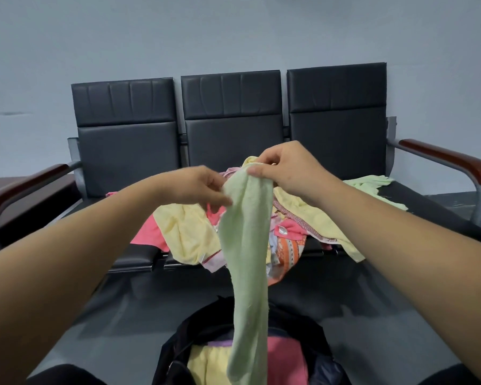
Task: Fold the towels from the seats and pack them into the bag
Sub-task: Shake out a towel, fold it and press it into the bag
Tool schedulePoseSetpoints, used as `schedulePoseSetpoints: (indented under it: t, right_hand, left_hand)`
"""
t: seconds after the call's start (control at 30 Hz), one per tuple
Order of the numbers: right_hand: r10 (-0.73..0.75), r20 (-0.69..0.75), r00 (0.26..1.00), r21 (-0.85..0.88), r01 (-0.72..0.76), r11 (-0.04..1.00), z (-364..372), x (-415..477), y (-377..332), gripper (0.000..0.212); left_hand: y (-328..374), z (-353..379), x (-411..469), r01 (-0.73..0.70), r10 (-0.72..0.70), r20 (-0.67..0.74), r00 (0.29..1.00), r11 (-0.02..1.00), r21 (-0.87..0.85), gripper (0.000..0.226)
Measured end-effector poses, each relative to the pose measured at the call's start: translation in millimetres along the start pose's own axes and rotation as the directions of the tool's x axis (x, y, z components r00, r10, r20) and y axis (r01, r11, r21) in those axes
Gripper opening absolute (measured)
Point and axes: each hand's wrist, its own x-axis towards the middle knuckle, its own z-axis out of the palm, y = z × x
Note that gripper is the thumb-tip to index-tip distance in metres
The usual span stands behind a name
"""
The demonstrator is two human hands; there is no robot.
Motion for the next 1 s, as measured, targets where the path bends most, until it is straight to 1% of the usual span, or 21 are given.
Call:
schedulePoseSetpoints:
  t: [0.07, 0.13, 0.23, 0.3, 0.4, 0.43, 0.47, 0.5, 0.53, 0.57, 0.6, 0.63, 0.67, 0.7, 0.73, 0.77, 0.8, 0.83, 0.9, 0.97, 1.0]
  right_hand:
    - [0.018, 0.015, 1.0, 0.053, -0.019, 0.998, -9.9, -0.6, 4.9, 0.015]
    - [0.056, 0.055, 0.997, -0.002, -0.056, 0.998, -19.8, -2.2, 13.9, 0.017]
    - [0.16, 0.1, 0.982, -0.091, -0.151, 0.984, -28.5, -7.0, 32.3, 0.019]
    - [0.2, 0.113, 0.973, -0.084, -0.191, 0.978, -30.3, -7.6, 41.8, 0.016]
    - [0.189, 0.07, 0.979, -0.027, -0.187, 0.982, -38.3, 4.8, 37.0, 0.01]
    - [0.176, 0.03, 0.984, 0.035, -0.177, 0.984, -44.0, 12.2, 30.1, 0.008]
    - [0.16, -0.014, 0.987, 0.135, -0.157, 0.978, -51.8, 20.1, 20.4, 0.006]
    - [0.144, -0.051, 0.988, 0.283, -0.124, 0.951, -60.4, 26.9, 7.8, 0.005]
    - [0.131, -0.069, 0.989, 0.472, -0.083, 0.878, -70.1, 31.8, -6.4, 0.006]
    - [0.113, -0.054, 0.992, 0.672, -0.048, 0.739, -79.8, 34.3, -20.5, 0.007]
    - [0.085, -0.024, 0.996, 0.815, -0.029, 0.579, -88.0, 35.6, -30.6, 0.009]
    - [0.052, 0.012, 0.999, 0.875, -0.035, 0.483, -92.8, 36.3, -36.4, 0.013]
    - [0.049, 0.037, 0.998, 0.847, -0.057, 0.528, -94.4, 36.9, -38.8, 0.015]
    - [0.09, 0.038, 0.995, 0.718, -0.09, 0.691, -92.2, 36.6, -38.8, 0.014]
    - [0.133, -0.01, 0.991, 0.467, -0.113, 0.877, -89.1, 36.7, -34.8, 0.012]
    - [0.153, -0.084, 0.985, 0.218, -0.132, 0.967, -85.3, 35.7, -31.4, 0.013]
    - [0.157, -0.145, 0.977, 0.079, -0.147, 0.986, -81.6, 35.0, -28.6, 0.013]
    - [0.151, -0.187, 0.971, 0.046, -0.145, 0.988, -78.4, 32.7, -28.1, 0.012]
    - [0.102, -0.266, 0.959, 0.053, -0.091, 0.994, -72.3, 26.4, -31.0, 0.01]
    - [0.085, -0.307, 0.948, 0.098, -0.057, 0.994, -67.5, 27.1, -30.1, 0.007]
    - [0.087, -0.309, 0.947, 0.135, -0.047, 0.99, -65.6, 28.4, -29.3, 0.014]
  left_hand:
    - [-16.9, -0.8, -0.3, 0.088, -0.093, 0.053, 0.994, 0.992, 0.087, 0.02]
    - [-29.4, -4.0, -5.0, 0.131, -0.131, 0.053, 0.99, 0.991, 0.005, 0.022]
    - [-31.5, -9.7, -11.8, 0.114, -0.11, 0.032, 0.993, 0.979, -0.171, 0.029]
    - [-26.1, -11.9, -10.4, 0.095, -0.105, -0.048, 0.993, 0.982, -0.164, 0.031]
    - [-2.3, -29.8, -7.0, 0.071, -0.087, -0.186, 0.979, 0.993, -0.09, 0.029]
    - [8.4, -40.5, -5.6, 0.046, -0.069, -0.243, 0.968, 0.994, -0.099, 0.027]
    - [19.2, -52.7, -5.4, -0.005, -0.043, -0.299, 0.953, 0.987, -0.158, 0.026]
    - [30.6, -65.7, -7.0, -0.09, -0.006, -0.341, 0.94, 0.96, -0.265, 0.025]
    - [41.9, -78.4, -10.1, -0.195, 0.039, -0.365, 0.93, 0.895, -0.402, 0.026]
    - [51.3, -89.2, -13.4, -0.284, 0.089, -0.357, 0.93, 0.791, -0.543, 0.027]
    - [57.6, -97.0, -16.8, -0.321, 0.133, -0.326, 0.936, 0.701, -0.637, 0.028]
    - [60.6, -101.7, -19.6, -0.307, 0.153, -0.281, 0.947, 0.682, -0.664, 0.03]
    - [62.1, -102.8, -21.7, -0.256, 0.135, -0.238, 0.962, 0.752, -0.607, 0.031]
    - [61.6, -101.7, -22.6, -0.182, 0.083, -0.22, 0.972, 0.859, -0.479, 0.032]
    - [59.9, -99.1, -23.7, -0.121, 0.039, -0.236, 0.971, 0.931, -0.345, 0.032]
    - [57.0, -96.1, -23.7, -0.099, 0.02, -0.27, 0.963, 0.954, -0.282, 0.032]
    - [54.3, -93.0, -23.4, -0.111, 0.016, -0.304, 0.952, 0.948, -0.297, 0.032]
    - [51.6, -89.4, -23.1, -0.137, 0.014, -0.337, 0.941, 0.928, -0.346, 0.032]
    - [48.4, -80.9, -23.4, -0.173, 0.004, -0.399, 0.917, 0.905, -0.388, 0.033]
    - [46.5, -74.5, -23.3, -0.199, 0.004, -0.471, 0.882, 0.91, -0.365, 0.031]
    - [46.5, -72.7, -23.6, -0.214, 0.015, -0.505, 0.863, 0.916, -0.339, 0.028]
